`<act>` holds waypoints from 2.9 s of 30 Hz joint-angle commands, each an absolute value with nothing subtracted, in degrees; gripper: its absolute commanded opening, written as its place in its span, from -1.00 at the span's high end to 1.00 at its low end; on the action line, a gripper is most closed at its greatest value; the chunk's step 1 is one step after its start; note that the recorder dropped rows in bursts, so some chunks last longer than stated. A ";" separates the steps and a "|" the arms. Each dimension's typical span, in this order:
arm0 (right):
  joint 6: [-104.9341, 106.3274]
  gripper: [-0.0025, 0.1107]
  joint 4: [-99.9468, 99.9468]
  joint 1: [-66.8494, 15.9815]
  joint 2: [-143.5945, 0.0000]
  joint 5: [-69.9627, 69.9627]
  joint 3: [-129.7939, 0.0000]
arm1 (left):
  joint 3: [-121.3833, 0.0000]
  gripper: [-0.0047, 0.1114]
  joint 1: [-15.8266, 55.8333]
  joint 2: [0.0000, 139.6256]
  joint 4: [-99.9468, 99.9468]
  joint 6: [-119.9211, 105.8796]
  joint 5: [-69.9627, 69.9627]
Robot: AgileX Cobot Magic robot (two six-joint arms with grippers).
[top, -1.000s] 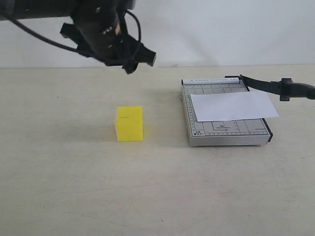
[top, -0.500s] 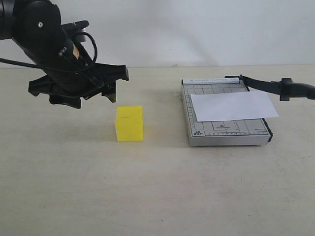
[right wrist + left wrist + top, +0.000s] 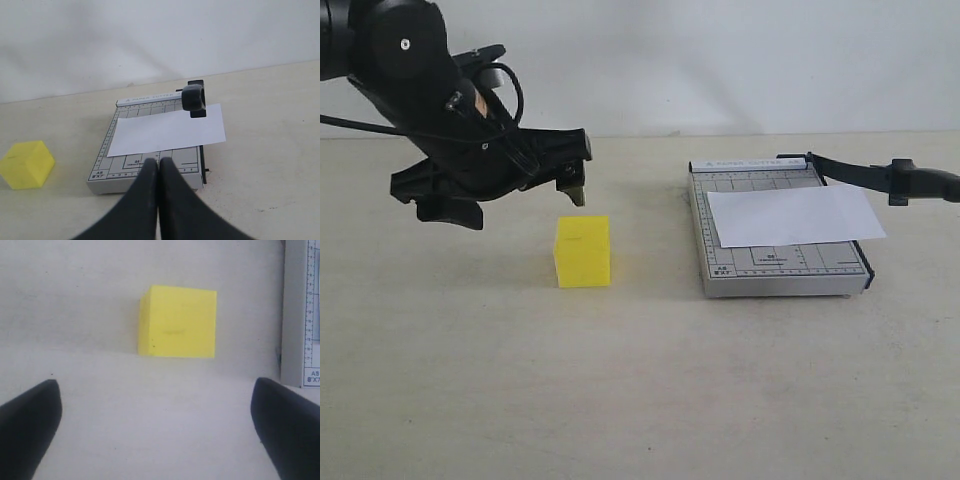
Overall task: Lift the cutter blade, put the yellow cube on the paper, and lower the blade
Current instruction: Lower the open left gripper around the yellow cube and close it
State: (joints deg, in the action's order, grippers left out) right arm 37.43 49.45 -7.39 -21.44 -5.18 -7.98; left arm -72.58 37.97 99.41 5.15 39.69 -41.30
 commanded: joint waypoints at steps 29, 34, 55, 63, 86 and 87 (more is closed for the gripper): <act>37.45 0.96 49.00 -7.55 -21.27 -4.88 -8.07 | -92.09 -0.75 38.02 113.79 0.89 29.25 -53.34; 37.45 0.96 49.00 -7.55 -21.27 -4.88 -8.07 | -92.88 -0.75 38.02 115.70 0.89 29.25 -53.72; 37.45 0.96 49.00 -7.55 -21.27 -4.88 -8.07 | -98.23 -0.75 38.02 122.15 2.03 28.00 -55.40; 37.45 0.96 49.00 -7.55 -21.27 -4.88 -8.07 | -99.80 -0.75 38.02 124.33 4.08 27.72 -56.74; 37.45 0.96 49.00 -7.55 -21.27 -5.04 -8.07 | -100.27 -0.75 38.02 127.66 3.44 28.25 -51.84; 37.45 0.96 49.00 -7.55 -21.27 -5.04 -8.07 | -100.27 -0.75 38.02 127.78 3.44 28.38 -51.55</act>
State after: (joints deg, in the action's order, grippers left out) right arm 37.31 49.45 -7.39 -21.44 -5.18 -7.98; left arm -99.89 37.97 127.87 3.74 27.89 -52.72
